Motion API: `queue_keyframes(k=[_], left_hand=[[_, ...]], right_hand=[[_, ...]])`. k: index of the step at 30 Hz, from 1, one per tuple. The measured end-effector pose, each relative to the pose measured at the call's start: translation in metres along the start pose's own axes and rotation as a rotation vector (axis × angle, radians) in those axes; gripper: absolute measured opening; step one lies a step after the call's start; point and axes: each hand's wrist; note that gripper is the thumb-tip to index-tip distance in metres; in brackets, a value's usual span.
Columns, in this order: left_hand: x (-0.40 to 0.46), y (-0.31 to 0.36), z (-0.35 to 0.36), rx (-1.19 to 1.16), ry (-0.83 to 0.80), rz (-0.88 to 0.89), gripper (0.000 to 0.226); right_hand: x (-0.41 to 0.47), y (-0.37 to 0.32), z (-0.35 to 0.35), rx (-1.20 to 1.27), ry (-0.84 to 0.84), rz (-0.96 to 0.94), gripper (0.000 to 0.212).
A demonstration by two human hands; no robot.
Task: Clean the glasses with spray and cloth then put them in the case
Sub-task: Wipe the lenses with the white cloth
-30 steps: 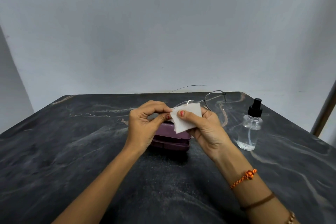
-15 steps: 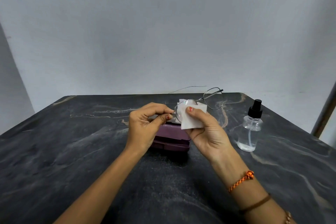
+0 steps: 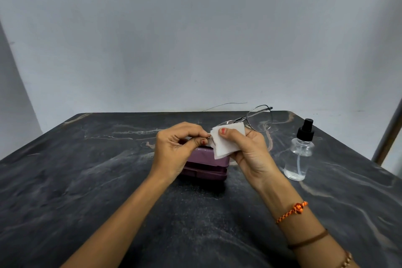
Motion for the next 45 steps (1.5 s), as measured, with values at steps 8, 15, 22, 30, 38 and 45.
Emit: queue_keyframes(k=[8, 15, 22, 30, 38, 45], left_hand=[[0.001, 0.005, 0.000, 0.006, 0.020, 0.004, 0.029], [-0.003, 0.004, 0.003, 0.047, -0.015, 0.041, 0.026], [0.000, 0.004, -0.002, 0.058, 0.011, 0.001, 0.025], [0.004, 0.011, -0.007, 0.114, 0.014, 0.060, 0.025], [0.006, 0.007, -0.012, 0.017, 0.078, -0.026, 0.023], [0.005, 0.006, -0.010, -0.049, 0.071, -0.067, 0.017]], right_hand=[[0.001, 0.002, 0.000, 0.090, 0.095, 0.020, 0.028], [0.001, 0.011, 0.006, 0.162, 0.077, 0.026, 0.021], [0.001, 0.005, 0.002, -0.014, -0.058, -0.003, 0.019], [0.002, -0.001, -0.005, -0.195, -0.164, -0.063, 0.017], [0.001, 0.001, -0.004, -0.217, -0.128, -0.085, 0.018], [0.005, 0.002, -0.009, -0.124, -0.058, -0.005, 0.015]])
Point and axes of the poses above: each hand's wrist, its own x-axis towards the middle knuckle, its own z-axis out of the palm, y = z × x, and after that the axes turned 5 degrees about -z, right-handed
